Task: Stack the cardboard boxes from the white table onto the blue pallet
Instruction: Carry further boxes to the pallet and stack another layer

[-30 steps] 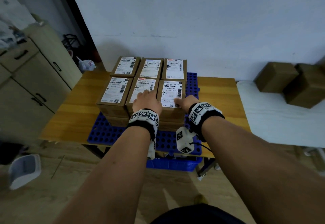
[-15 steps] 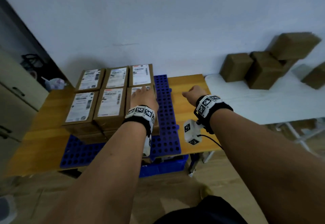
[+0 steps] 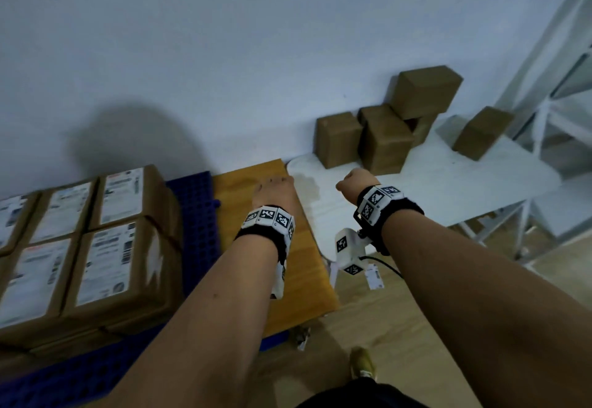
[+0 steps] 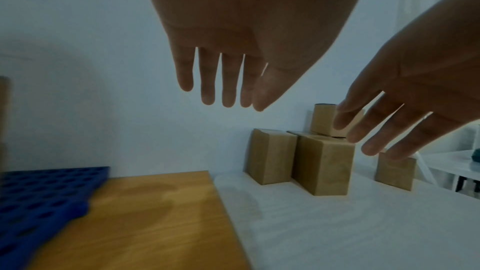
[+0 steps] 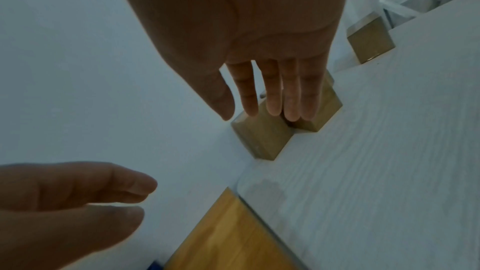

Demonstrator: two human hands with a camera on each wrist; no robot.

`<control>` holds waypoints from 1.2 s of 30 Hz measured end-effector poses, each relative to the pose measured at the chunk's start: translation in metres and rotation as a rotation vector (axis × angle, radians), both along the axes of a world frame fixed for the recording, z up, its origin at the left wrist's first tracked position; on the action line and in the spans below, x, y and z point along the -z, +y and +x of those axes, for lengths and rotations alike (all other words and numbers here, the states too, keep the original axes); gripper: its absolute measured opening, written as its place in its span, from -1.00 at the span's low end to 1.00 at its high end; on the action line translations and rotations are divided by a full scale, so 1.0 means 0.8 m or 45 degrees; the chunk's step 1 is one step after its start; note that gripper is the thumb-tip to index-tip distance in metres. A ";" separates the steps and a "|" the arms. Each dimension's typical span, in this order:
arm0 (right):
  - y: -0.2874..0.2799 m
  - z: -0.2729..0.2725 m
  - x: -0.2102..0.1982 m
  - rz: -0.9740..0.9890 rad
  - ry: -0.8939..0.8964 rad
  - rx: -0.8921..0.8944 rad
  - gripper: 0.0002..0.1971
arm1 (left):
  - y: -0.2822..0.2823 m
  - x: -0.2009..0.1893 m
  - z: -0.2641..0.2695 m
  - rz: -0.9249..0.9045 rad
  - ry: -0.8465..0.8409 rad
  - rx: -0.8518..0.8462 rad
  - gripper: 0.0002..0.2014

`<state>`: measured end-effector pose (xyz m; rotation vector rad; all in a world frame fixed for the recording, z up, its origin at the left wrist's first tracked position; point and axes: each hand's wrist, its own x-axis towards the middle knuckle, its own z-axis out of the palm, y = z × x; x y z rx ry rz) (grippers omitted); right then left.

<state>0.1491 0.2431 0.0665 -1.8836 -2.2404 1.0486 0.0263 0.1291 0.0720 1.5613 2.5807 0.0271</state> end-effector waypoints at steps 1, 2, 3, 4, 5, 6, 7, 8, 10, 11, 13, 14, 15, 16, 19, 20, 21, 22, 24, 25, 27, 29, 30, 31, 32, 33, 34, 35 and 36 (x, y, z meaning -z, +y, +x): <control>0.017 0.010 0.002 -0.015 0.000 0.010 -0.69 | 0.019 0.003 0.012 0.011 -0.030 -0.003 -0.56; 0.036 0.020 0.004 -0.018 0.014 0.028 -0.70 | 0.039 0.006 0.024 0.023 -0.063 -0.001 -0.55; 0.057 0.033 0.007 -0.025 0.025 0.050 -0.69 | 0.064 0.010 0.040 0.029 -0.105 0.007 -0.54; 0.073 0.042 0.008 -0.026 0.039 0.067 -0.67 | 0.083 0.013 0.052 0.035 -0.136 0.012 -0.54; 0.092 0.054 0.011 -0.032 0.043 0.088 -0.65 | 0.105 0.017 0.067 0.031 -0.164 0.019 -0.53; 0.106 0.063 0.014 -0.024 0.048 0.092 -0.65 | 0.121 0.020 0.077 0.024 -0.183 0.016 -0.53; 0.121 0.073 0.017 -0.020 0.046 0.093 -0.66 | 0.138 0.023 0.087 0.012 -0.197 0.010 -0.53; 0.138 0.084 0.019 -0.016 0.047 0.086 -0.66 | 0.158 0.027 0.097 -0.002 -0.211 0.002 -0.54; 0.168 0.100 0.022 -0.009 0.060 0.096 -0.64 | 0.192 0.034 0.111 0.002 -0.236 -0.017 -0.57; 0.181 0.106 0.025 -0.006 0.057 0.116 -0.64 | 0.205 0.036 0.115 0.017 -0.252 -0.028 -0.59; 0.209 0.116 0.029 0.006 0.042 0.167 -0.63 | 0.235 0.038 0.123 0.029 -0.299 -0.042 -0.60; 0.220 0.119 0.031 -0.001 0.051 0.198 -0.60 | 0.249 0.038 0.125 0.021 -0.321 -0.042 -0.59; 0.233 0.121 0.033 -0.028 0.068 0.239 -0.58 | 0.264 0.039 0.128 0.000 -0.331 -0.041 -0.59; 0.243 0.122 0.035 -0.046 0.087 0.269 -0.56 | 0.275 0.039 0.129 -0.016 -0.334 -0.036 -0.59; 0.272 0.120 0.038 -0.114 0.126 0.287 -0.57 | 0.307 0.046 0.133 -0.074 -0.338 -0.021 -0.56; 0.281 0.117 0.040 -0.137 0.136 0.270 -0.58 | 0.317 0.050 0.133 -0.098 -0.343 -0.021 -0.55; 0.287 0.114 0.040 -0.159 0.149 0.252 -0.58 | 0.324 0.053 0.131 -0.121 -0.350 -0.021 -0.54; 0.292 0.111 0.042 -0.173 0.157 0.239 -0.54 | 0.330 0.055 0.129 -0.148 -0.354 -0.025 -0.53; 0.304 0.106 0.047 -0.187 0.173 0.242 -0.45 | 0.344 0.059 0.127 -0.212 -0.365 -0.049 -0.51; 0.309 0.105 0.050 -0.197 0.193 0.253 -0.42 | 0.351 0.062 0.126 -0.254 -0.379 -0.071 -0.47; 0.312 0.102 0.056 -0.215 0.250 0.276 -0.38 | 0.358 0.065 0.127 -0.327 -0.419 -0.104 -0.38; 0.315 0.101 0.062 -0.227 0.297 0.306 -0.39 | 0.364 0.068 0.127 -0.366 -0.487 -0.120 -0.34; 0.315 0.101 0.065 -0.224 0.312 0.330 -0.41 | 0.364 0.070 0.127 -0.369 -0.536 -0.139 -0.34; 0.315 0.101 0.067 -0.211 0.322 0.360 -0.44 | 0.364 0.072 0.126 -0.349 -0.589 -0.162 -0.34; 0.315 0.102 0.069 -0.200 0.326 0.390 -0.46 | 0.363 0.074 0.126 -0.306 -0.646 -0.190 -0.36; 0.314 0.101 0.071 -0.194 0.325 0.411 -0.48 | 0.361 0.076 0.126 -0.247 -0.713 -0.222 -0.41; 0.313 0.102 0.072 -0.197 0.310 0.421 -0.48 | 0.359 0.078 0.127 -0.179 -0.773 -0.246 -0.47; 0.312 0.103 0.073 -0.207 0.280 0.422 -0.46 | 0.356 0.081 0.128 -0.119 -0.817 -0.268 -0.52; 0.311 0.104 0.075 -0.216 0.247 0.421 -0.42 | 0.352 0.084 0.127 -0.072 -0.835 -0.289 -0.57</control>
